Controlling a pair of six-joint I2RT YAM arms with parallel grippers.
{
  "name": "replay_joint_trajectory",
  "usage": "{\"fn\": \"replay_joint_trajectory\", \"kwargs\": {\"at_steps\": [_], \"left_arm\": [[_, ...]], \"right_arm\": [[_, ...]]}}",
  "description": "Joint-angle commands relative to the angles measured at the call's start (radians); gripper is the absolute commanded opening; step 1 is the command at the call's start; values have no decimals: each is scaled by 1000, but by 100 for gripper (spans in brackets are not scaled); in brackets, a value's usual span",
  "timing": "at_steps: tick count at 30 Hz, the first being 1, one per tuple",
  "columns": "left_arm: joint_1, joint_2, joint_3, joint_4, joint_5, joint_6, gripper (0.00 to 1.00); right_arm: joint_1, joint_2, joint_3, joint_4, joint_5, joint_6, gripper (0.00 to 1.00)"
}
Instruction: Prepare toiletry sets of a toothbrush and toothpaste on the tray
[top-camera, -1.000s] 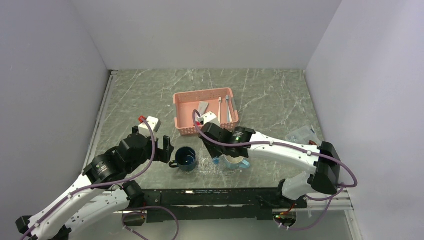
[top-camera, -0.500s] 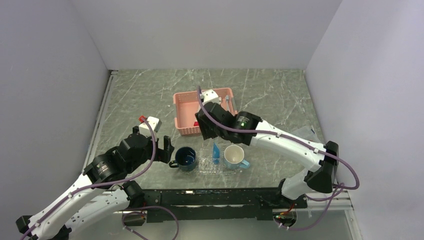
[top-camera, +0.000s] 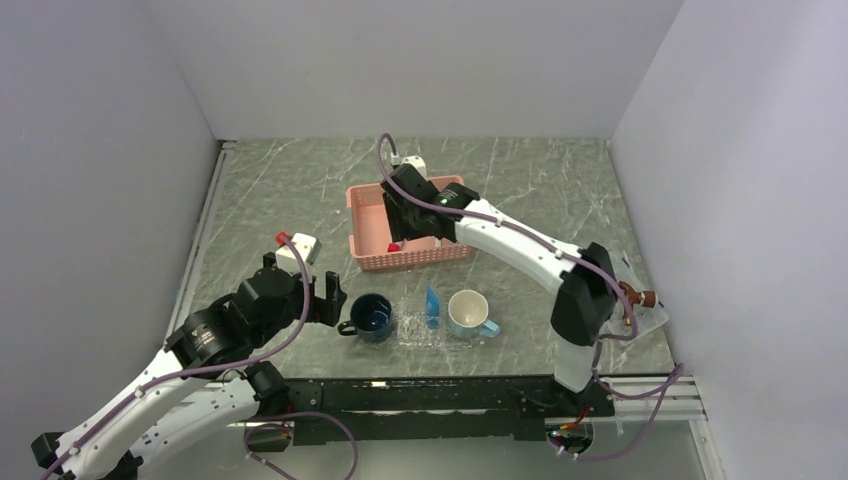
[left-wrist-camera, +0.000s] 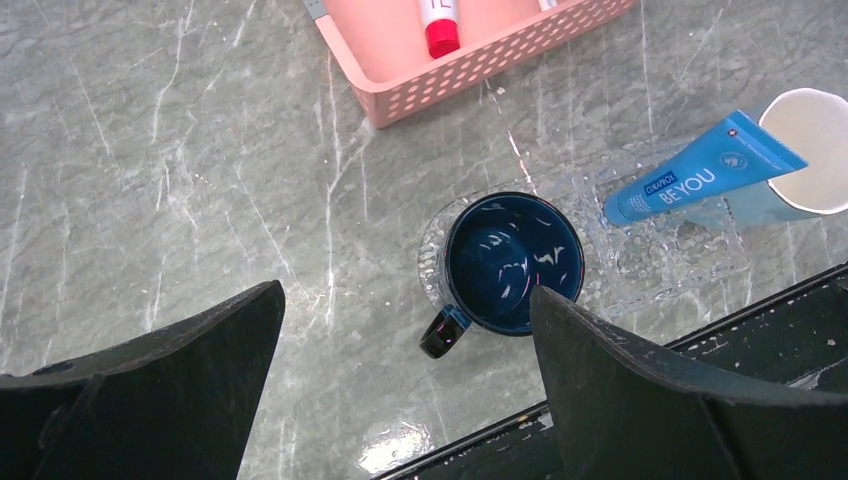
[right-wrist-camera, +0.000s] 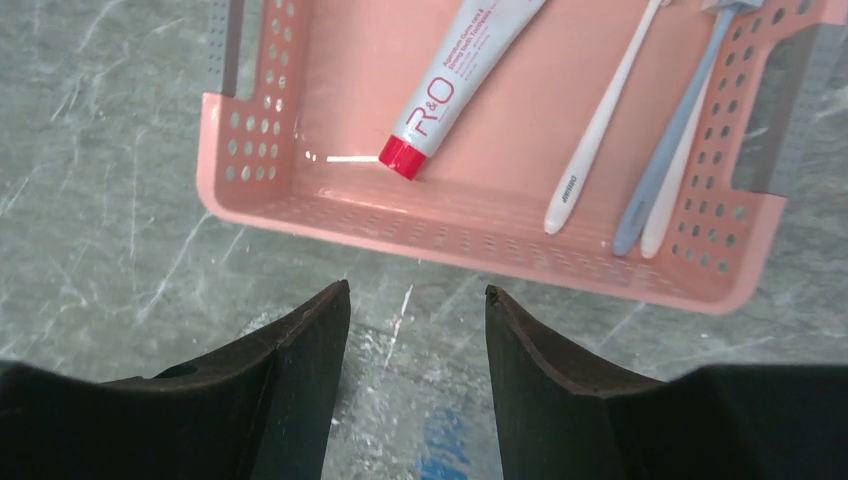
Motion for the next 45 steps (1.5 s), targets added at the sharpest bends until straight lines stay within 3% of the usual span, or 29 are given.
{"fn": "replay_joint_trajectory", "kwargs": {"at_steps": [1,11,30,40,45], "left_arm": [[4,-22,10,-3,-24,-6,99],[3,-41,9,-3,-19,-8,99],[5,-31,6,1,0,-6,99],[7,-22,7,0,-2,-6,99],[10,-19,8,1,1,-6,99]], "right_arm": [[-30,80,80,48,-31,79,55],[-86,281,212,48,11,188,61],[-163,504,312,85,-117,305,63],[-175,541,311,94,-151,308,47],[-179,544,301,105,-170,304,30]]}}
